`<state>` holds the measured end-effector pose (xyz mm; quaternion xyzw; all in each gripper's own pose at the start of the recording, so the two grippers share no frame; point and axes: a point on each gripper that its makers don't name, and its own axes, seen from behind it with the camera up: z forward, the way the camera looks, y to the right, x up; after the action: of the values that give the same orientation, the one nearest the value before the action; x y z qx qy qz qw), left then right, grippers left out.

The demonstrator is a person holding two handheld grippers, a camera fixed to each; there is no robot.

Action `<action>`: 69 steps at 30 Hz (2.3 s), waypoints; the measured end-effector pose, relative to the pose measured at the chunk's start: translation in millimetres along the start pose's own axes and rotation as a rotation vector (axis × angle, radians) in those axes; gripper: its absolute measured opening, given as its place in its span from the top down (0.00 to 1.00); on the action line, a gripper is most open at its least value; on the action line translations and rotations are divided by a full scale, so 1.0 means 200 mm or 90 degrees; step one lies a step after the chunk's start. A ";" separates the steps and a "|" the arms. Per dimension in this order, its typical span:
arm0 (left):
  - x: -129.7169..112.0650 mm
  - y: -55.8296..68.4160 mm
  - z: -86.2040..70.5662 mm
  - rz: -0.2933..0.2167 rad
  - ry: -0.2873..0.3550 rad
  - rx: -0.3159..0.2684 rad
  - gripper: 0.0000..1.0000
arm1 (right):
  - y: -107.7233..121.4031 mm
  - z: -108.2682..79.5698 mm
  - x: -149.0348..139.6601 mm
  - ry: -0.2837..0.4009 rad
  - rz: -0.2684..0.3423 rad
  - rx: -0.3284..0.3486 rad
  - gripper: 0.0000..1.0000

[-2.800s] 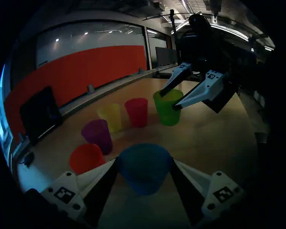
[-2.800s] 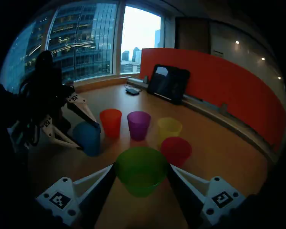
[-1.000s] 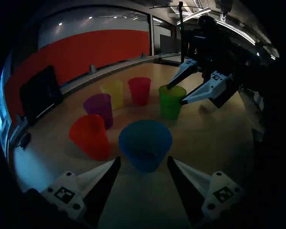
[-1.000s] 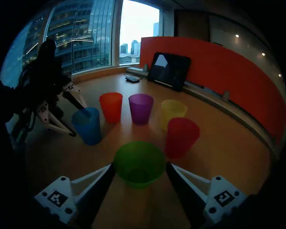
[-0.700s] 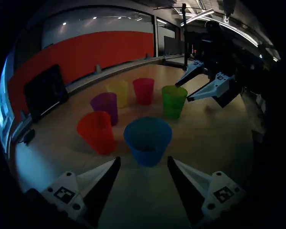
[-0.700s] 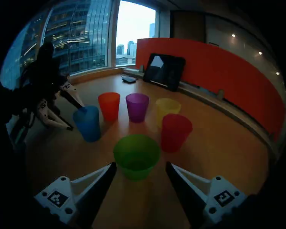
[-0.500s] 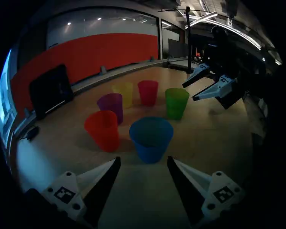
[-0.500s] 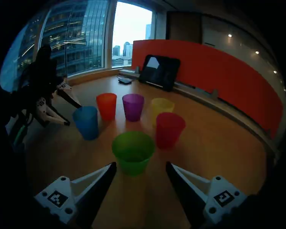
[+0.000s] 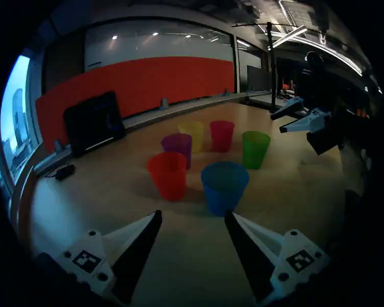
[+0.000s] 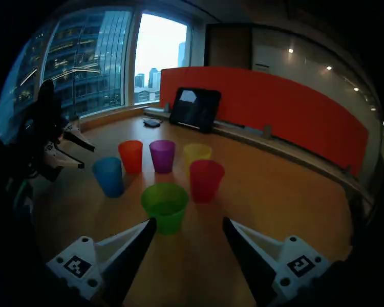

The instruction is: Pour water

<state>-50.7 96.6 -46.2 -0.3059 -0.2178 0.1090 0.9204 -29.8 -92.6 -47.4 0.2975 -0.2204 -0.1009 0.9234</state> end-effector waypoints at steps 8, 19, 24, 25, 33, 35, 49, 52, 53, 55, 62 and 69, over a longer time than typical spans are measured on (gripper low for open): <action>0.08 -0.13 -0.06 -0.029 0.065 0.068 0.09 | 0.10 -0.06 0.14 0.067 0.054 -0.063 0.00; 0.18 -0.26 -0.15 -0.051 0.139 0.148 0.10 | 0.25 -0.10 0.23 0.143 0.082 -0.161 0.00; 0.23 -0.30 -0.18 -0.061 0.167 0.184 0.10 | 0.32 -0.12 0.27 0.173 0.085 -0.210 0.00; 0.24 -0.31 -0.19 -0.063 0.173 0.191 0.10 | 0.33 -0.13 0.28 0.180 0.086 -0.221 0.00; 0.31 -0.35 -0.22 -0.071 0.212 0.237 0.10 | 0.40 -0.20 0.36 0.239 0.082 -0.299 0.00; 0.34 -0.36 -0.23 -0.072 0.224 0.252 0.10 | 0.41 -0.22 0.38 0.253 0.080 -0.317 0.00; 0.49 -0.42 -0.34 -0.092 0.303 0.339 0.10 | 0.48 -0.37 0.47 0.328 0.096 -0.409 0.00; 0.49 -0.43 -0.35 -0.098 0.305 0.355 0.09 | 0.49 -0.40 0.47 0.333 0.101 -0.418 0.00; 0.48 -0.44 -0.35 -0.101 0.305 0.360 0.09 | 0.49 -0.40 0.47 0.335 0.102 -0.421 0.00; 0.48 -0.45 -0.35 -0.104 0.309 0.371 0.10 | 0.50 -0.42 0.47 0.341 0.106 -0.425 0.00; 0.46 -0.48 -0.38 -0.107 0.322 0.402 0.10 | 0.51 -0.47 0.46 0.352 0.114 -0.436 0.00; 0.40 -0.47 -0.34 -0.115 0.320 0.407 0.09 | 0.49 -0.47 0.44 0.344 0.121 -0.441 0.00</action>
<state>58.0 14.9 -10.3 -0.0011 0.0328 0.0121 0.9994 97.8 6.6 -26.7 -0.0348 0.0493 -0.0019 0.9982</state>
